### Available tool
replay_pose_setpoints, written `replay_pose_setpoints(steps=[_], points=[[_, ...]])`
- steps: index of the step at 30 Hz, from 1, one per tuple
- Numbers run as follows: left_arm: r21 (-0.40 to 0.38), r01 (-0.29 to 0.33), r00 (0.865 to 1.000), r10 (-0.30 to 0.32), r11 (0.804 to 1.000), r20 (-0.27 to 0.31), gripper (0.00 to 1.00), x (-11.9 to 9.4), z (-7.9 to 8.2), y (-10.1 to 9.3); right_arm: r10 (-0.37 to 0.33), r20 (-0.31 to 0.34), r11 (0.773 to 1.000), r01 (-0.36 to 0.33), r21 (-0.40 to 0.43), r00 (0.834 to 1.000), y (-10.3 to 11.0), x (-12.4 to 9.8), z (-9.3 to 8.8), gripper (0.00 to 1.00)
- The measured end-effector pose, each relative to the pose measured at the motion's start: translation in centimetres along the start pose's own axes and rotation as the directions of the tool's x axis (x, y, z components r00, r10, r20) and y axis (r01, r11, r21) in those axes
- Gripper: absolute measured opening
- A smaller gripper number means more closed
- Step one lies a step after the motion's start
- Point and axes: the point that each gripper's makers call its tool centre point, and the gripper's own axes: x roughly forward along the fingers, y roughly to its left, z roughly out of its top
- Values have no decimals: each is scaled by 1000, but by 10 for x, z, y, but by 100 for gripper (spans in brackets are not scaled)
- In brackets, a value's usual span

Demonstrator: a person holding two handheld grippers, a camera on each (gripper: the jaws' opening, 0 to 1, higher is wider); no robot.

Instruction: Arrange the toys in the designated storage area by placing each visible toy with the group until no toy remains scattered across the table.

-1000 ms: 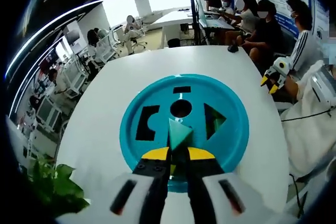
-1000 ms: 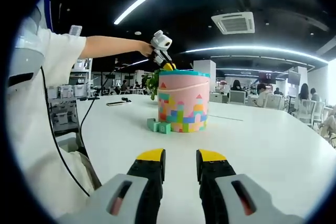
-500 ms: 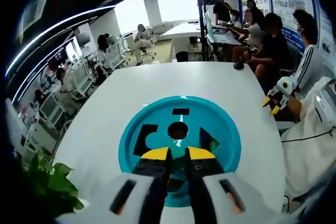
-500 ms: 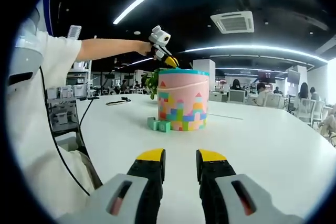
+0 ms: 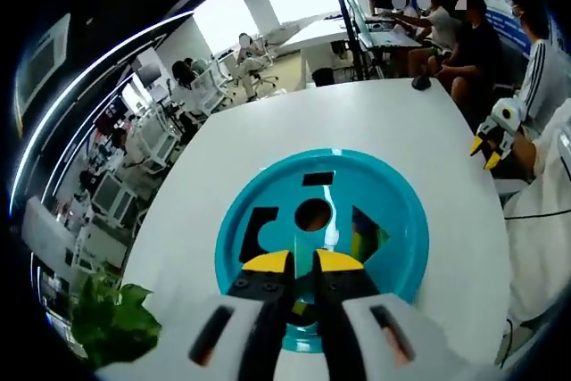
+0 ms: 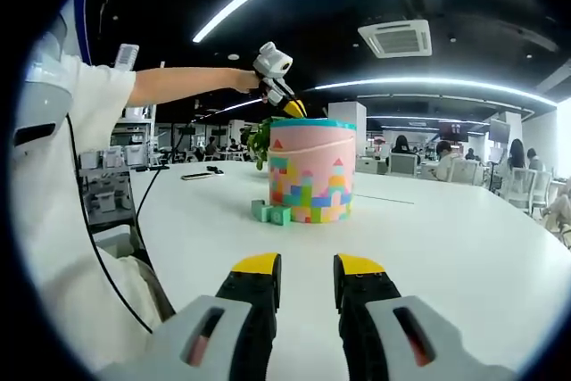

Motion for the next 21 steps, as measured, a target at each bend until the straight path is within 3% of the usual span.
replay_pose_setpoints(steps=[3,7,12,16,21], points=[[-57,22,999,-20,998,34,9,-4,-2,4,-2,3,1000,2,0,1000,0,-1,1,23],[-56,-21,998,25,998,64,5,-13,-8,12,-6,2,1000,6,0,1000,-2,-2,1,23],[-98,-6,996,15,995,92,12,-18,-16,13,-2,2,1000,2,1,1000,-1,0,0,23],[-76,0,997,6,997,80,16,-14,-25,8,5,-2,1000,-5,-3,1000,2,2,0,23],[-52,2,988,6,999,156,23,-11,-19,5,3,-3,1000,-3,-7,1000,2,2,2,23]])
